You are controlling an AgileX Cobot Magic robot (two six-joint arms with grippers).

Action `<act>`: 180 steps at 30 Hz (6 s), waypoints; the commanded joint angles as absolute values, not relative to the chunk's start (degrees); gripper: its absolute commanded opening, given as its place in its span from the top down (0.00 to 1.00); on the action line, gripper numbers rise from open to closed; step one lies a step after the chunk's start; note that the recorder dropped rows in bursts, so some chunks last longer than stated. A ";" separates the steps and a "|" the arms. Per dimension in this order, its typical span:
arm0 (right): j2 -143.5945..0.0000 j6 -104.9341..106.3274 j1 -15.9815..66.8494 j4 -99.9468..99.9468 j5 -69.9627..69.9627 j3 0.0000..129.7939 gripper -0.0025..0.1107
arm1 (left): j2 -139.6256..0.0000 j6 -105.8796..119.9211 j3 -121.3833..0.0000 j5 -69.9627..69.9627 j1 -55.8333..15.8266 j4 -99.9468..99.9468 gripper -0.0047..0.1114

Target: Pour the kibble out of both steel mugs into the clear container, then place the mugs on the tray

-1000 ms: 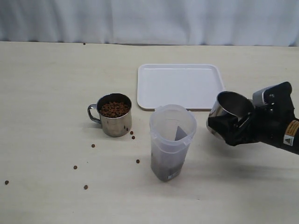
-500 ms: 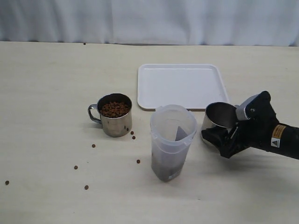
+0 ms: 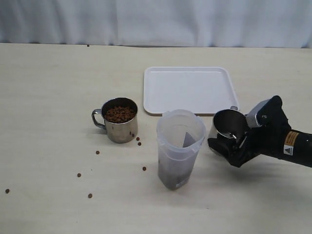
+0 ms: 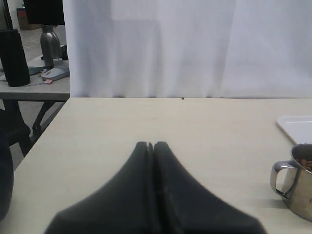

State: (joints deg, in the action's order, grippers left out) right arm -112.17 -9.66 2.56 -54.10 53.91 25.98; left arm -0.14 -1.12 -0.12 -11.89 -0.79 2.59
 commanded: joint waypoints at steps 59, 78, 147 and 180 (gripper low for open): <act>-1.45 -101.64 2.15 -99.95 16.95 0.00 0.93 | 0.00 -1.32 0.00 -11.27 -0.74 2.45 0.96; 0.00 -100.49 12.34 -99.95 14.86 0.00 0.93 | 0.00 -1.32 0.00 -11.27 -0.74 2.55 0.96; 0.00 -5.22 7.85 -3.87 -13.20 0.00 0.93 | 0.00 -1.32 0.00 -11.27 -0.74 2.55 0.96; 0.00 -5.22 7.85 -3.87 -13.20 0.00 0.93 | -15.27 -38.96 0.00 16.51 -13.65 44.67 0.96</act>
